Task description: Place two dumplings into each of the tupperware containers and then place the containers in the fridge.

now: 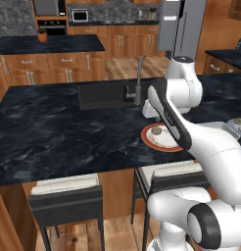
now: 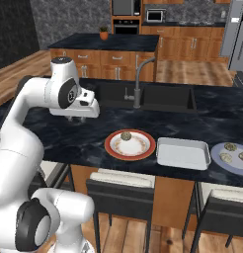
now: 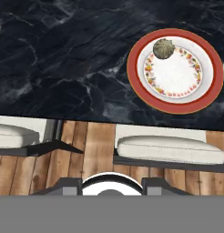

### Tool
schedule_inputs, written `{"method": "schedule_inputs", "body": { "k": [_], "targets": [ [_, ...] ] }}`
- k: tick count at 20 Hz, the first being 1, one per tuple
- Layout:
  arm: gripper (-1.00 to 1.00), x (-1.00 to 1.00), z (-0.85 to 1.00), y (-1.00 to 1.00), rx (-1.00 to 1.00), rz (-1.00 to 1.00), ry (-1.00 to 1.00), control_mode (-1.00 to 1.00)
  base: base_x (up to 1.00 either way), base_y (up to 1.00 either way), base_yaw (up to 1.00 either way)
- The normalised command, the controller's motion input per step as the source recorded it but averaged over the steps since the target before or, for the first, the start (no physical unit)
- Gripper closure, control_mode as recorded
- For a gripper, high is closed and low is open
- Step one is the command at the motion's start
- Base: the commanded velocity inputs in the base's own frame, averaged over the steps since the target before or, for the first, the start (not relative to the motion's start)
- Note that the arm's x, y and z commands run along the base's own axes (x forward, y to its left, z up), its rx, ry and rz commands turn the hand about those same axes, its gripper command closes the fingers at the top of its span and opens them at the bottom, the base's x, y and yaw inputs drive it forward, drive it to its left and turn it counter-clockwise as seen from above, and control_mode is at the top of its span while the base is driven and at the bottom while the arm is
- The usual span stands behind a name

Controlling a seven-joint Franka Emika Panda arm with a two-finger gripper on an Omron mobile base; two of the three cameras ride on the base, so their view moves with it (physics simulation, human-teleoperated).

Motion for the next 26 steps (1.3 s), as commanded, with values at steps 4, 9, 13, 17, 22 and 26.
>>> {"method": "schedule_inputs", "body": {
  "k": [4, 9, 13, 17, 22, 26],
  "targets": [
    [-1.0, -0.34, -0.02, 0.0, 0.0, 0.0, -0.01, -1.0, 0.0, 0.0, 0.0],
    [-1.0, -0.6, -0.13, 0.0, 0.0, 0.0, 0.0, -1.0, 0.0, 0.0, 0.0],
    [-1.0, -0.65, -0.27, 0.0, 0.0, 0.0, -0.01, -1.0, 0.0, 0.0, 0.0],
    [-1.0, -0.57, -0.45, 0.0, -0.01, 0.0, 0.0, -1.0, 0.0, 0.0, 0.0],
    [-1.0, -0.46, -0.46, 0.0, 0.0, 0.0, 0.0, -1.0, 0.0, 0.0, 0.0],
    [-1.0, -0.37, -0.29, 0.0, 0.0, 0.0, 0.0, -1.0, 0.0, 0.0, 0.0]
  ]
}}
